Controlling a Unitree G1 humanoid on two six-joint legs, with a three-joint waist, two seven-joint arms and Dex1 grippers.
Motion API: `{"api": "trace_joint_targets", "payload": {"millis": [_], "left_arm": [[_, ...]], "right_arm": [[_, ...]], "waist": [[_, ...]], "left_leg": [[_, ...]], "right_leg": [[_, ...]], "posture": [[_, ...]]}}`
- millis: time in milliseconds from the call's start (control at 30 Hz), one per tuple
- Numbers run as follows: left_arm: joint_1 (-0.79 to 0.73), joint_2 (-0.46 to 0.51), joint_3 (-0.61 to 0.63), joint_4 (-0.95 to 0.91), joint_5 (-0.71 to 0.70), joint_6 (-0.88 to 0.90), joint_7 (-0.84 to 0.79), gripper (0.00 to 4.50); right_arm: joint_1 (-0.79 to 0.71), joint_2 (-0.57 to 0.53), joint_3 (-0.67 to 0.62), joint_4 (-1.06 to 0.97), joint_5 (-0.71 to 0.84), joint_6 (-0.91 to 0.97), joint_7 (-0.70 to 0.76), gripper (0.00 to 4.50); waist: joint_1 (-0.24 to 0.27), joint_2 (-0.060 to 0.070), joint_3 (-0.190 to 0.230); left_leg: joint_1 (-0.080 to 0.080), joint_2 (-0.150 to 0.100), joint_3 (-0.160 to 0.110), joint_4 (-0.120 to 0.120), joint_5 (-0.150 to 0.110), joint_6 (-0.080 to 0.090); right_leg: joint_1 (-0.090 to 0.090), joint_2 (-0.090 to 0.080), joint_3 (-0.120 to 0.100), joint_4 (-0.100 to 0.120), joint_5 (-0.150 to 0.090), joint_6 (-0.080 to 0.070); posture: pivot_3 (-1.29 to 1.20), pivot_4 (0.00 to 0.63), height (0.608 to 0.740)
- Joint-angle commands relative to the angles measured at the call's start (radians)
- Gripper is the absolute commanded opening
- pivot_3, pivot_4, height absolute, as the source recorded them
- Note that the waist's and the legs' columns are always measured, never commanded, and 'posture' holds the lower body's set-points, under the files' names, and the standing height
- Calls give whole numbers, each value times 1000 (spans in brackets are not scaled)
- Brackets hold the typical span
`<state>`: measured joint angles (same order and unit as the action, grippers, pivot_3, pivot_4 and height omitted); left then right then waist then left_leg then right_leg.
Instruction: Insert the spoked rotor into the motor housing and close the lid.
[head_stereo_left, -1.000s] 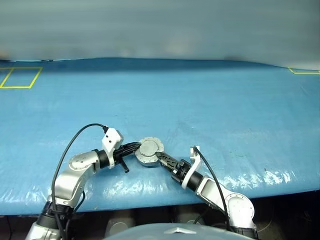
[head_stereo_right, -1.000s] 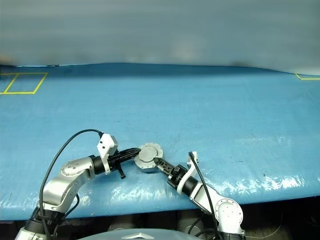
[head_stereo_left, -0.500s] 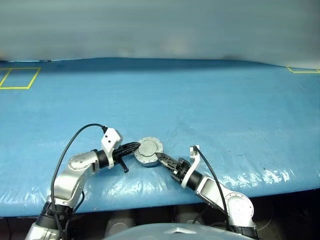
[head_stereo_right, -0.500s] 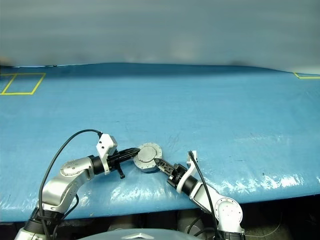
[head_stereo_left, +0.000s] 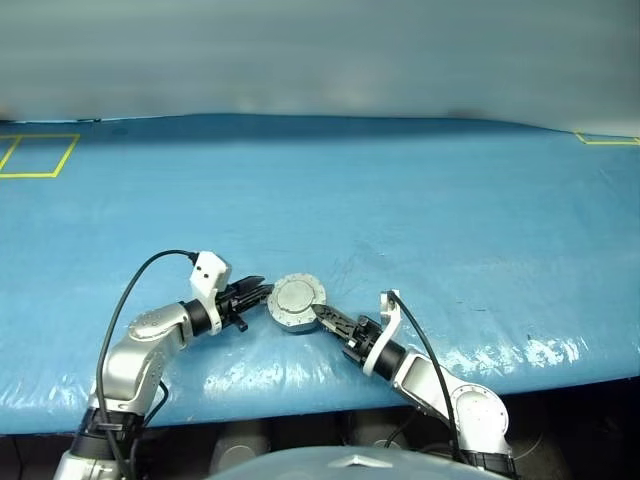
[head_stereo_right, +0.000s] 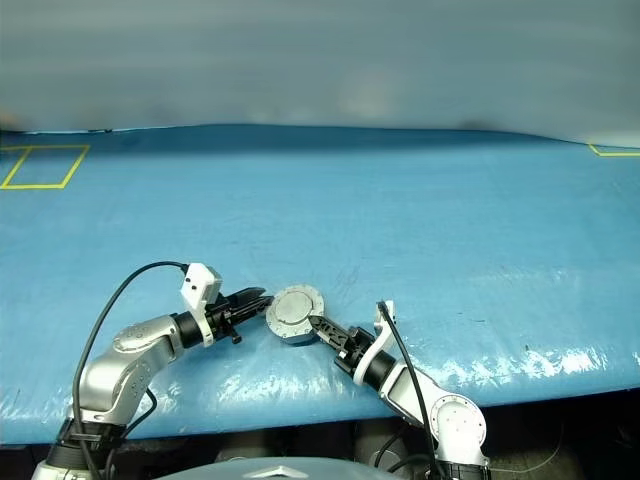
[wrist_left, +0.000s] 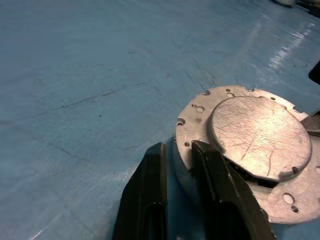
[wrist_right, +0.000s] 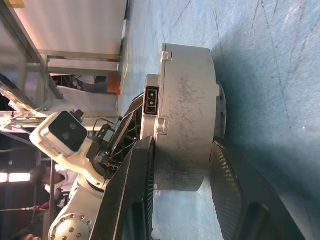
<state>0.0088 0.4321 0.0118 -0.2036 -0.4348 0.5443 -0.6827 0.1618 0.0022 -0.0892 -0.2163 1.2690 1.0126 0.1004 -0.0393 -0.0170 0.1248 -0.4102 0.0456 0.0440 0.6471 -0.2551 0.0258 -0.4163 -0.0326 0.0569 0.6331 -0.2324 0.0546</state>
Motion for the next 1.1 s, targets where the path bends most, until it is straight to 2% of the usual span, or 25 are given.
{"api": "trace_joint_targets", "payload": {"millis": [33,200,267,433,633,833,1100], "left_arm": [[15,-25,67,-77,-52,25,55,2533],[54,-79,145,-136,-127,55,131,4216],[65,-107,174,-151,-165,62,158,4500],[87,-206,258,-188,-314,76,231,4500],[119,-348,341,-202,-561,123,375,4500],[172,-433,333,-188,-736,160,465,4500],[201,-534,297,-177,-919,136,475,4500]], "right_arm": [[-14,3,-11,10,11,-3,-32,1206],[-46,9,-24,16,35,-9,-39,1206],[-63,13,-32,21,42,-15,-44,1206],[-112,23,-60,35,59,-39,-56,1206],[-188,42,-93,54,69,-84,-66,1206],[-271,76,-116,80,63,-138,-83,1206],[-353,112,-93,69,86,-146,-86,1205]], "waist": [[0,0,0],[1,0,0],[1,0,0],[3,0,1],[3,-1,2],[2,-1,6],[2,-1,7]], "left_leg": [[0,0,0,0,0,0],[-1,0,-1,2,0,0],[-1,0,-1,2,0,0],[-2,0,-1,5,0,0],[-4,-1,-3,6,0,0],[-5,-1,-5,6,0,0],[-6,-2,-6,8,0,0]], "right_leg": [[0,0,0,0,0,0],[0,1,1,0,1,1],[0,2,1,0,1,2],[1,2,1,0,2,3],[1,3,1,0,3,3],[0,5,1,0,3,4],[1,7,1,0,3,3]], "posture": [[0,150,740],[0,150,740],[0,150,740],[0,150,740],[0,150,740],[0,150,740],[0,150,740]]}}
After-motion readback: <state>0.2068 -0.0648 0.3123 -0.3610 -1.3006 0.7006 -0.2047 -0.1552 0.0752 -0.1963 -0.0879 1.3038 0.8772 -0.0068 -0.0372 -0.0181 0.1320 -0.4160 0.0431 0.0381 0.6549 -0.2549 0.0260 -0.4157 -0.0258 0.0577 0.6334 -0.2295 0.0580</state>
